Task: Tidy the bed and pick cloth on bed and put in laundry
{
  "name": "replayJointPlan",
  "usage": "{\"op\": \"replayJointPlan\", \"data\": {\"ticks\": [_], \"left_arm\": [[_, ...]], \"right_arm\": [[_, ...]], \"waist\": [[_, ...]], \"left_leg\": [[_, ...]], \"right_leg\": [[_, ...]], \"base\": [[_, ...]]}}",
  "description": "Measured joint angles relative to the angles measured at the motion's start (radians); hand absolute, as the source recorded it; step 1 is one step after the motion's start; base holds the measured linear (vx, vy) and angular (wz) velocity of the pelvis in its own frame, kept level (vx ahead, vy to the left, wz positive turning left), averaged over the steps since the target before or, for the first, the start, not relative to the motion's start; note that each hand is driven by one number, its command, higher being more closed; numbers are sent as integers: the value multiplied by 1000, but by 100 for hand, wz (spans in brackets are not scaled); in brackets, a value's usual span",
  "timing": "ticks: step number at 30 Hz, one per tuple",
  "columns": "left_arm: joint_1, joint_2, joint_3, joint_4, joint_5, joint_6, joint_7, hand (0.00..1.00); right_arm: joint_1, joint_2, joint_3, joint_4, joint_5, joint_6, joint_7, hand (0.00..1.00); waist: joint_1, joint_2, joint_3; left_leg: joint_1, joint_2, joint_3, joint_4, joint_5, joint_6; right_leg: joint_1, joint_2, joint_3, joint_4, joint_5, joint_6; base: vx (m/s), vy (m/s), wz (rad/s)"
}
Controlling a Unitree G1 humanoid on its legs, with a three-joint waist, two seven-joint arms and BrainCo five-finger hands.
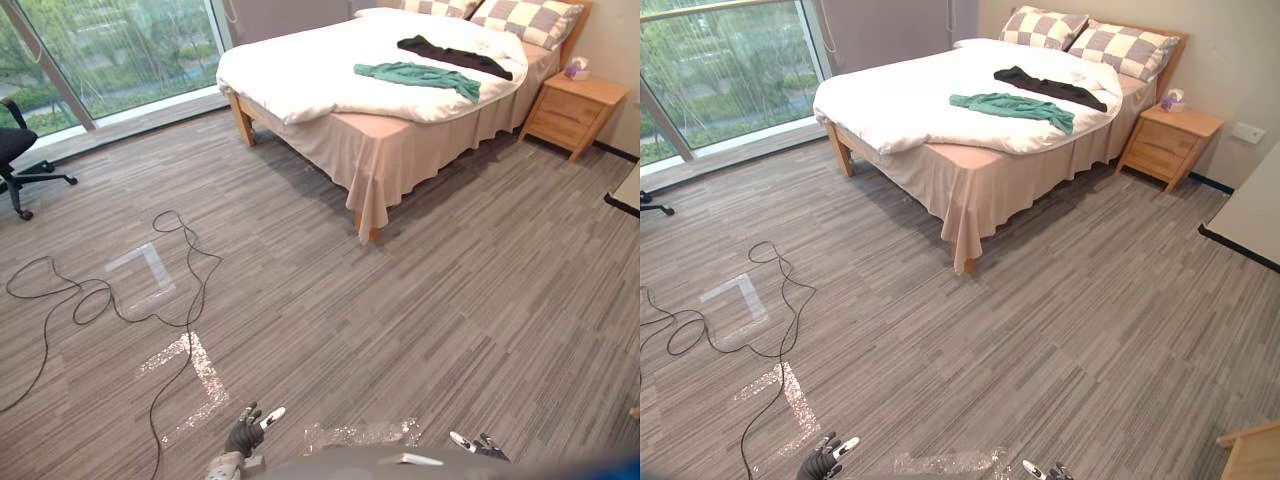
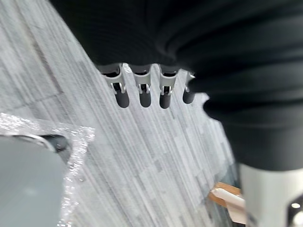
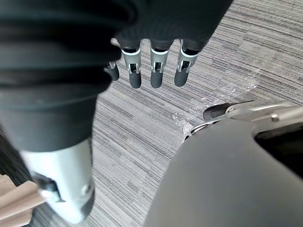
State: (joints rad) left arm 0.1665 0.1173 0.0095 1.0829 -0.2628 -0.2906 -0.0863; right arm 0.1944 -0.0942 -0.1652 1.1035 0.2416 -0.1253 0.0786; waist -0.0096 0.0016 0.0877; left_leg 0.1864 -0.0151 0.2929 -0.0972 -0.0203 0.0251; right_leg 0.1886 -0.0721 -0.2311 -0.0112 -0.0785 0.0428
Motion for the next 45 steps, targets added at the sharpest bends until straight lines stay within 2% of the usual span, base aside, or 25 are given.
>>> {"op": "replayJointPlan", "data": {"ticks": [3,9,11,19,26,31,34,45], "left_arm": [[-3,2,-1,0,0,2,-5,0],[-22,7,-7,0,0,27,-28,0],[-28,7,-9,-1,-1,49,-29,0],[-46,-18,-10,-1,0,62,-31,0],[-58,-35,-28,-1,18,71,-39,0],[-57,-37,-1,-2,16,59,-40,0],[-58,-37,-1,-3,12,43,-41,0],[-69,-35,-12,1,19,43,-45,0]], "right_arm": [[-5,2,-7,4,-10,0,2,0],[-28,3,-21,4,-38,8,16,0],[-31,2,-21,4,-42,10,16,0],[-35,0,-21,4,-49,10,16,0],[-36,0,-20,4,-49,8,16,0],[-44,-6,-12,12,-71,7,8,0],[-43,-5,-12,18,-77,0,-5,0],[-39,1,-13,23,-80,-24,-13,0]], "waist": [[-1,0,10],[-4,1,32],[-4,2,31],[-7,6,34],[-11,6,45],[-2,7,41],[-1,4,51],[-1,-2,49]], "left_leg": [[6,0,2,0,-4,-8],[18,5,2,-1,5,-51],[23,9,2,-4,8,-57],[22,26,3,-6,8,-57],[21,27,7,-7,12,-50],[1,22,11,0,15,-27],[3,18,-1,1,15,-25],[3,16,-2,0,2,-19]], "right_leg": [[12,2,-3,-12,-1,2],[30,3,-12,-11,-7,18],[30,5,-20,-6,-14,29],[29,21,-27,-8,-15,29],[28,25,-24,-18,-8,-7],[-10,40,53,-24,5,-29],[-12,38,67,-26,12,-28],[-33,34,116,-36,34,-15]], "base": [[58,-29,-1],[21,-59,1],[-36,-52,6],[-54,-42,1],[-66,-12,-2],[-2,-10,-29],[28,-12,-13],[-5,-14,-15]]}}
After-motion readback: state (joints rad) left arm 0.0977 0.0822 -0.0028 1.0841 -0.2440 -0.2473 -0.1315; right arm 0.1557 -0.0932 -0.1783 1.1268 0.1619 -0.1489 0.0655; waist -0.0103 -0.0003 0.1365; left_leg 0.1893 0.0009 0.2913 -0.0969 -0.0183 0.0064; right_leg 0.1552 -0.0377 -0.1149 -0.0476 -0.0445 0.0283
